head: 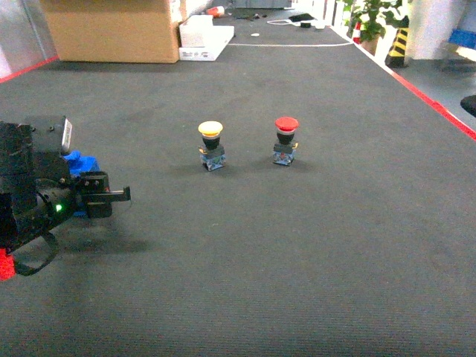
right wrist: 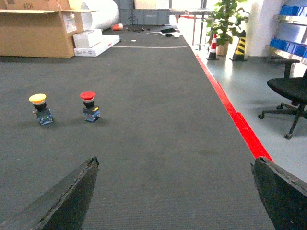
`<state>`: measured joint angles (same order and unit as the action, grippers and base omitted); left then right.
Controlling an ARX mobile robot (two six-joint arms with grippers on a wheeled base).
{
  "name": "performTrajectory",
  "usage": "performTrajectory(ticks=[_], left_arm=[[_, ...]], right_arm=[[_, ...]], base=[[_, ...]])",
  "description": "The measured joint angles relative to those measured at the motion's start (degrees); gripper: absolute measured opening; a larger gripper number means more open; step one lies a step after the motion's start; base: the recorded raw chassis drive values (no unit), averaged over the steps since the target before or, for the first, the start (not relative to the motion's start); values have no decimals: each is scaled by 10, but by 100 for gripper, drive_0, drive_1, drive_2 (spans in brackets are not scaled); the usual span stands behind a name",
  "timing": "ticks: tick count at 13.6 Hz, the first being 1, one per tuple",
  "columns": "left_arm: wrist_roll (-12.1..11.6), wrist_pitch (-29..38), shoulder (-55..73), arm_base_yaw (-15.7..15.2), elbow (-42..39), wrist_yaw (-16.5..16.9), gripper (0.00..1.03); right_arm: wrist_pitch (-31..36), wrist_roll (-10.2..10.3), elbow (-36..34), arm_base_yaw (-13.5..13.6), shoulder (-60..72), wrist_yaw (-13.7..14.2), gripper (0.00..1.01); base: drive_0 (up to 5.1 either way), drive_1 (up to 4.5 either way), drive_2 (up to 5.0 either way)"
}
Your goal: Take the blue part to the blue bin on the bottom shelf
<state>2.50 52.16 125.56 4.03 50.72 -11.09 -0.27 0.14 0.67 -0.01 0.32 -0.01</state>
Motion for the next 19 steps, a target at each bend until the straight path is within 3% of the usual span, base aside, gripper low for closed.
performTrajectory(ticks=[2,4,5,6,7,10,11,14,19], left_arm=[[1,47,-28,0,-60,-10,44],[-2,157,-126,5,-200,-38,44],[-2,143,-228,26,-296,-59,44],[1,78,-351,62,-377,-76,44],[1,13,-457,87,-409,-96,44],[-5,-158,-747,151,-415,-201,44],[-15,-275,-908,214,-419,-274,44],[-12,-434,-1084,315,-419,-379,44],[-2,-458,-1085,322,-420,-380,43]], right_arm=[[0,0,0,0,0,0,98],[0,0,0,0,0,0,98],[0,0,0,0,0,0,98],[0,0,0,0,0,0,98],[0,0,0,0,0,0,98],[0,0,0,0,0,0,98],[0,0,0,0,0,0,98],[0,0,0,0,0,0,98],[0,0,0,0,0,0,98]], base=[[0,0,0],[0,0,0],[0,0,0],[0,0,0],[0,0,0],[0,0,0],[0,0,0],[0,0,0],[0,0,0]])
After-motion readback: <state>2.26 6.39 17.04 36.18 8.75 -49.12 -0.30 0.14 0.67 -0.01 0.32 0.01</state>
